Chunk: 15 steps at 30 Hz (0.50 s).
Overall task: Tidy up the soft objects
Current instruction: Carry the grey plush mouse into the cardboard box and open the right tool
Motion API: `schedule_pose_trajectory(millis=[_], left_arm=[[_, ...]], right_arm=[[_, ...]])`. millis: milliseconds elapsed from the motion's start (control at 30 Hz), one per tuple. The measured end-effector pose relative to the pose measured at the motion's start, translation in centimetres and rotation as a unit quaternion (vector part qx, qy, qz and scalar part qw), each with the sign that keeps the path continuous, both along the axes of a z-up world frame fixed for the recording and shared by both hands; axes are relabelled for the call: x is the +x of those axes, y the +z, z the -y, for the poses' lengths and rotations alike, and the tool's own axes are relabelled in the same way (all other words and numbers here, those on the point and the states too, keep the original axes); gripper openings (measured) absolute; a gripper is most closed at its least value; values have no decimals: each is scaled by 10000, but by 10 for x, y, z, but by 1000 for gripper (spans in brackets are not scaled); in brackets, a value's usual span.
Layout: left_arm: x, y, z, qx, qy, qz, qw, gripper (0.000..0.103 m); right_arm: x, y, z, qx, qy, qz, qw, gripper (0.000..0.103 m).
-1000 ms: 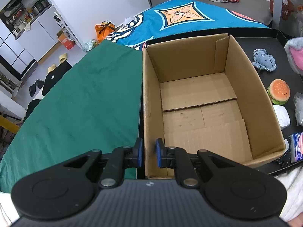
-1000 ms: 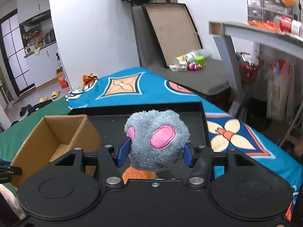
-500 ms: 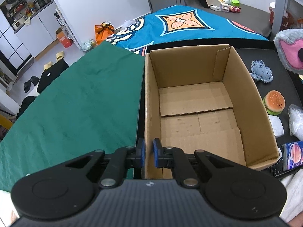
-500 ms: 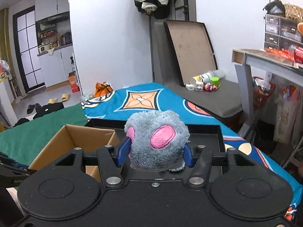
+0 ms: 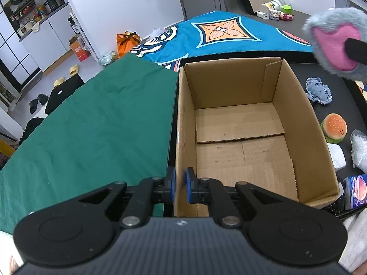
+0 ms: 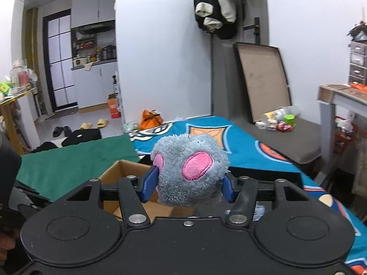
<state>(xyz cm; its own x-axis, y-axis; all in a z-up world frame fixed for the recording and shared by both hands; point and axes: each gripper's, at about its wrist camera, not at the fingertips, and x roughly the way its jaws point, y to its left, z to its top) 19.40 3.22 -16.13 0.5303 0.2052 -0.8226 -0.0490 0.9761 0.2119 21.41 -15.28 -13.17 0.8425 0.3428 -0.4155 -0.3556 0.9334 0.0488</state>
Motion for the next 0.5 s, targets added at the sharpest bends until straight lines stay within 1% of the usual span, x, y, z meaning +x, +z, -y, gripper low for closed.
schedule_pose_trajectory(millis=[100, 233, 367, 500], left_arm=[[-1, 0, -3, -55, -11, 14, 10000, 9], [-1, 0, -9, -235, 25, 17, 9997, 9], [-1, 0, -15, -382, 12, 27, 9993, 9], [-1, -1, -20, -502, 35, 35, 9987, 9]], right_arm=[[2, -1, -9, -43, 63, 22, 10000, 55], [2, -5, -20, -47, 175, 0, 9998, 55], [4, -11, -30, -30, 297, -163, 9994, 55], [8, -19, -41, -124, 405, -320, 9986, 56]])
